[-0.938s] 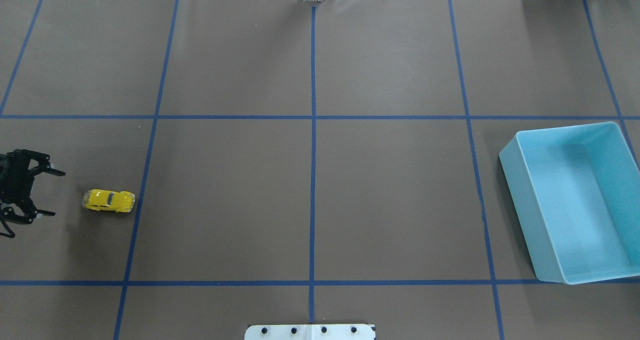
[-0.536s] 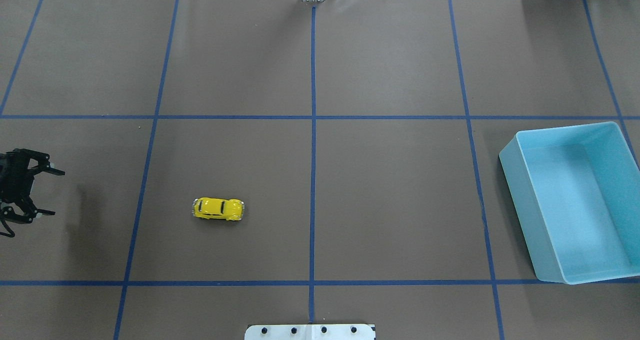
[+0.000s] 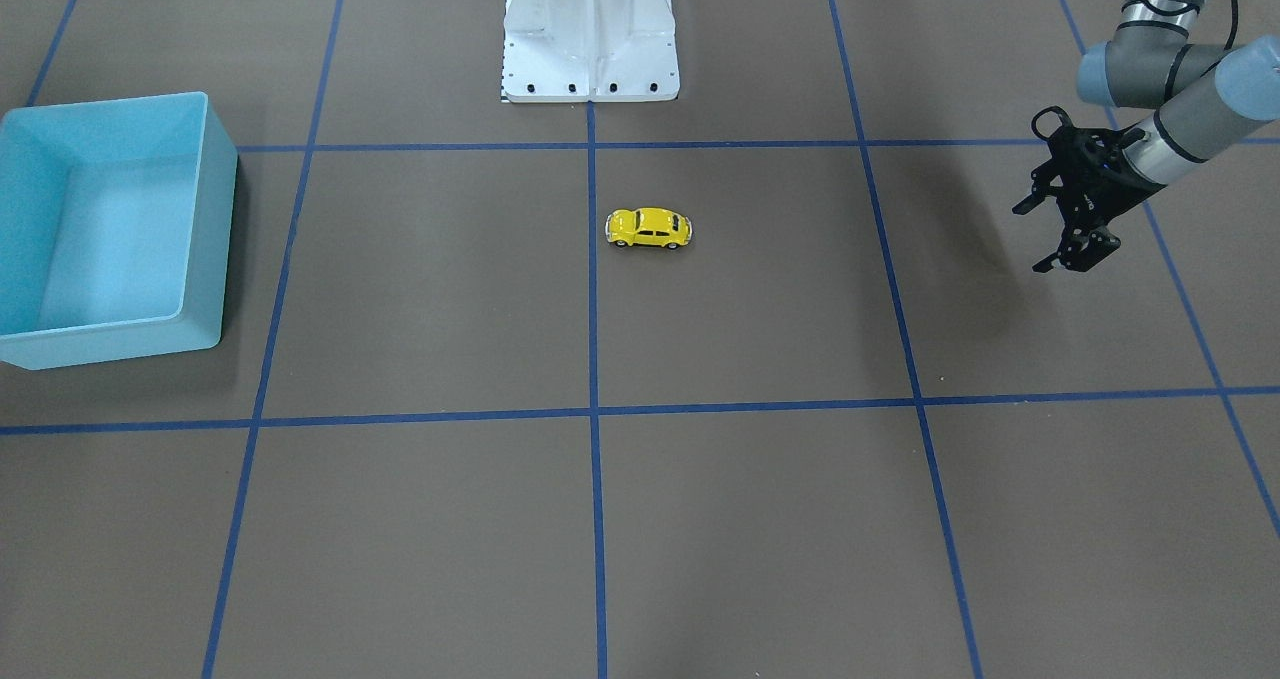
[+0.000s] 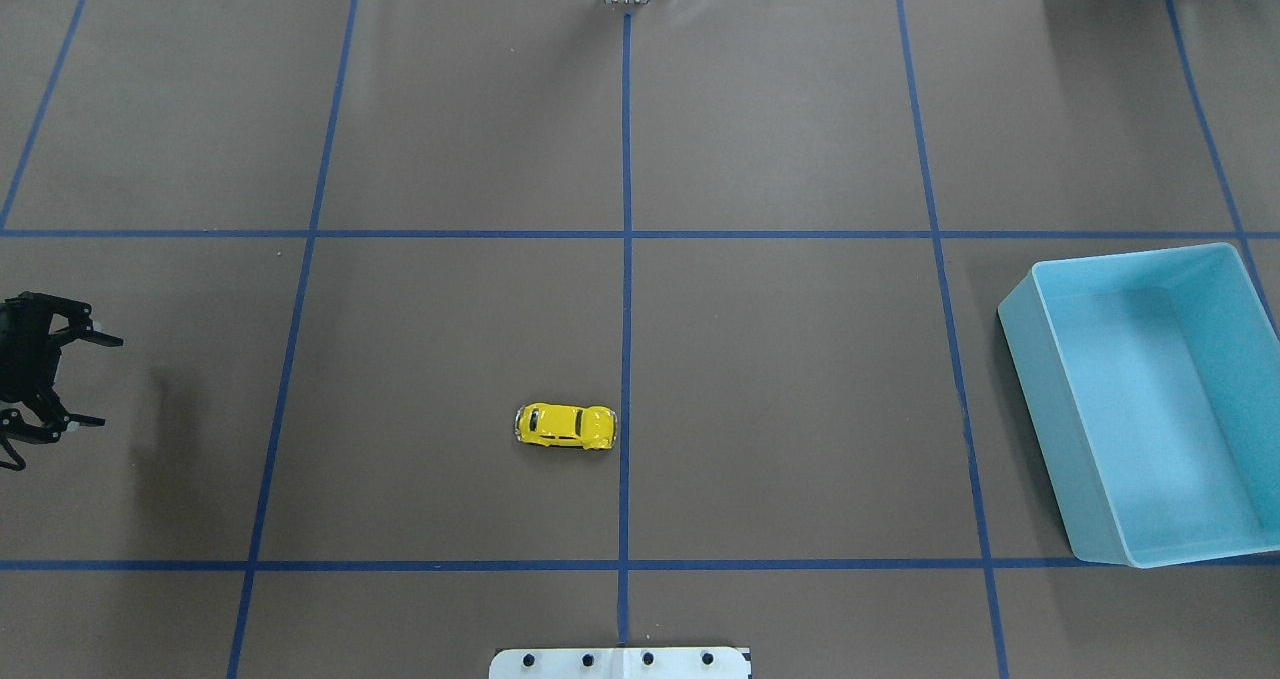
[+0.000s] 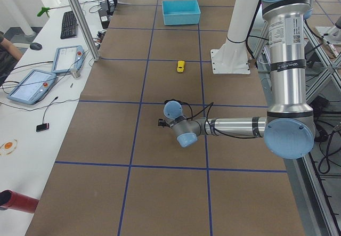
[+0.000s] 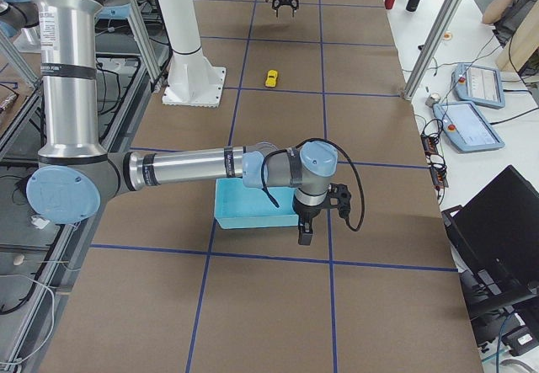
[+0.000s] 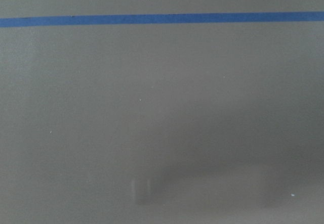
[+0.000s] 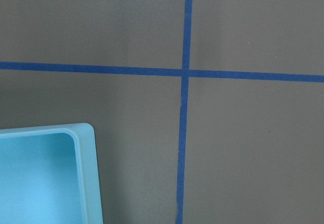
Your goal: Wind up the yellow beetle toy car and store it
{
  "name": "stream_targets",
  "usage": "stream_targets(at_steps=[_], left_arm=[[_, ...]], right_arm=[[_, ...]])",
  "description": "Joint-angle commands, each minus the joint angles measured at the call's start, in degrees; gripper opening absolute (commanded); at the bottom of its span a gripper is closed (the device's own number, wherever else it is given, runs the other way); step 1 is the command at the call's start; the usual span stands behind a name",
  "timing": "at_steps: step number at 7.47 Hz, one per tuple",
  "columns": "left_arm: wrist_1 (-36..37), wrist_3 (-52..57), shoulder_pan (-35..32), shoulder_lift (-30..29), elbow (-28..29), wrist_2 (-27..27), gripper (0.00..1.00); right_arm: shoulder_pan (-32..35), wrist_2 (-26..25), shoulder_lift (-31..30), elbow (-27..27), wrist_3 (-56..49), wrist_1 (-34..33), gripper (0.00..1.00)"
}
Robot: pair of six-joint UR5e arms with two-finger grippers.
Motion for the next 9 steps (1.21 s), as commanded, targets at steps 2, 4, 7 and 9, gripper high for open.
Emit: stream_targets(at_steps=[2, 4, 7, 9], left_arm=[[10.09, -0.23, -0.53, 0.11, -3.41, 0.85, 1.0], [24.28, -0.23, -4.19, -0.33, -6.74, 3.49, 1.0], [44.53, -0.32, -18.86, -1.03, -7.64, 3.23, 1.0], [52.21, -0.05, -26.69, -2.08, -5.98, 2.44, 1.0]], right_arm=[[0.0, 0.27, 2.0, 0.96, -0.32, 0.02, 1.0], [-1.13, 0.54, 4.12, 3.68, -0.32, -0.06, 1.0], [-8.16, 0.36, 10.1, 6.41, -0.41, -0.5, 1.0], [-16.22, 0.19, 13.69, 9.67, -0.5, -0.5, 1.0]])
